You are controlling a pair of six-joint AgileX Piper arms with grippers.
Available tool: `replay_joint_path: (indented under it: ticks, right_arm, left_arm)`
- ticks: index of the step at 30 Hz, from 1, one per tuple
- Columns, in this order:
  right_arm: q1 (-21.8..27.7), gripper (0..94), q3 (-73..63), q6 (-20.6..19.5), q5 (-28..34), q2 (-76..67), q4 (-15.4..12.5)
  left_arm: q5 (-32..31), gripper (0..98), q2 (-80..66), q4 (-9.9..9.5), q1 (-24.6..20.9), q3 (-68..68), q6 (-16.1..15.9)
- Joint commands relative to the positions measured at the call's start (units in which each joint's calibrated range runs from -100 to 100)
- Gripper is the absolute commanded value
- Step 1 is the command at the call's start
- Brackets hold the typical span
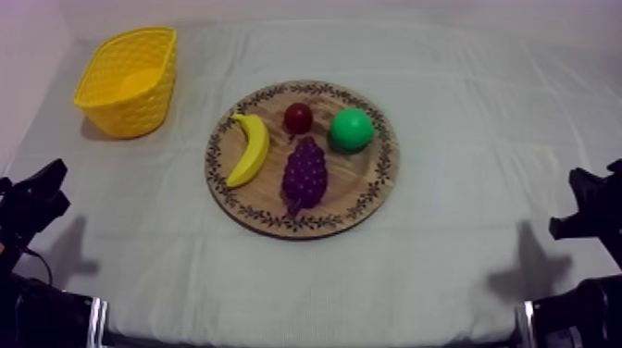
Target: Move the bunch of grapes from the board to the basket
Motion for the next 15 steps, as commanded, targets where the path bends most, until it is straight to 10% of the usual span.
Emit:
replay_joint_path:
  ticks: [1,15]
  right_arm:
    - [0.0,0.3,0.0,0.0,0.0,0.0,0.0]
    - [0.0,0.3,0.0,0.0,0.0,0.0,0.0]
  left_arm:
    - [0.0,0.1,0.0,0.02,0.0,0.0,0.0]
    - [0.0,0.1,0.0,0.02,1.2,0.0,0.1]
